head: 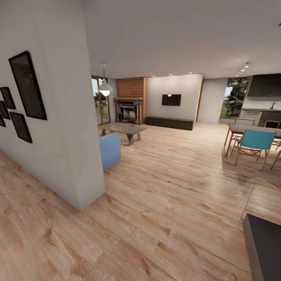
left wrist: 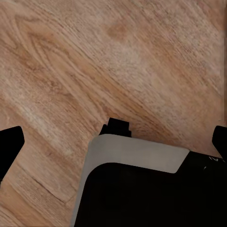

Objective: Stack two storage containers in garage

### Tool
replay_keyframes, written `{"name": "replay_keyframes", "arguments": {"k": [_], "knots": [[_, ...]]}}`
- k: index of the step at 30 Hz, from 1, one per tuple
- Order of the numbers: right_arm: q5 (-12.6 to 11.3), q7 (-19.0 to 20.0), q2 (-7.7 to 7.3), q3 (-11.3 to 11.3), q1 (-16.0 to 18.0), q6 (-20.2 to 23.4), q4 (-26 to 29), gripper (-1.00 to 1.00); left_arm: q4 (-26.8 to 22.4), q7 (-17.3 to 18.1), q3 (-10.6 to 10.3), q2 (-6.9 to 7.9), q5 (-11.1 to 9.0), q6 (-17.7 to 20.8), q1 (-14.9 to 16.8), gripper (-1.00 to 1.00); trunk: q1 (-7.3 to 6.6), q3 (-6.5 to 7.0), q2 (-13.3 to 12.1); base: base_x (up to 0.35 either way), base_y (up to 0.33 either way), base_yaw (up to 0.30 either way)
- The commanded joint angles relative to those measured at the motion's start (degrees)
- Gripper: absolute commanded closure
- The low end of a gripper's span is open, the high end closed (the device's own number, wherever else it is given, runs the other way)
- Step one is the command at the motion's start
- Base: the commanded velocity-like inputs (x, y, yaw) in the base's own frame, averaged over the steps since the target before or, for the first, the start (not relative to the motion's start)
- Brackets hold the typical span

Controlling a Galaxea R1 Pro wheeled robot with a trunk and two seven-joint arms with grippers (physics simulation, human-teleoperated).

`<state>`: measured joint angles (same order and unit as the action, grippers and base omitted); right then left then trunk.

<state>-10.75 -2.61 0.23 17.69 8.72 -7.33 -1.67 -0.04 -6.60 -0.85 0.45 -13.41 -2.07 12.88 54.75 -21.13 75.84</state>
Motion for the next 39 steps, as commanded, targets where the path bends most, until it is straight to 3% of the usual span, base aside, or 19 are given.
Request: {"name": "replay_keyframes", "arguments": {"k": [1, 9, 22, 39], "knots": [[-0.56, -0.03, 0.01, 0.50, 0.07, -0.37, -0.18, -1.00, 0.04, -0.07, -0.12, -0.01, -0.39, -0.19, 0.04, -1.00, 0.03, -0.06, 0.03, 0.322, 0.000, 0.000], [-0.45, -0.02, 0.16, 0.46, 0.07, -0.48, -0.18, -1.00, 0.04, -0.07, -0.12, -0.01, -0.39, -0.18, 0.04, -1.00, 0.03, -0.06, 0.03, 0.322, 0.000, -0.009], [-0.58, -0.02, 0.15, 0.42, 0.07, -0.49, -0.18, -1.00, 0.04, -0.08, -0.13, -0.01, -0.39, -0.22, 0.04, -1.00, 0.03, -0.06, 0.03, 0.322, 0.000, -0.185], [-0.41, -0.02, 0.09, 0.51, 0.07, -0.39, -0.18, -1.00, 0.04, -0.09, -0.11, -0.01, -0.39, -0.22, 0.04, -1.00, 0.03, -0.06, 0.03, 0.322, 0.000, -0.014]]}}
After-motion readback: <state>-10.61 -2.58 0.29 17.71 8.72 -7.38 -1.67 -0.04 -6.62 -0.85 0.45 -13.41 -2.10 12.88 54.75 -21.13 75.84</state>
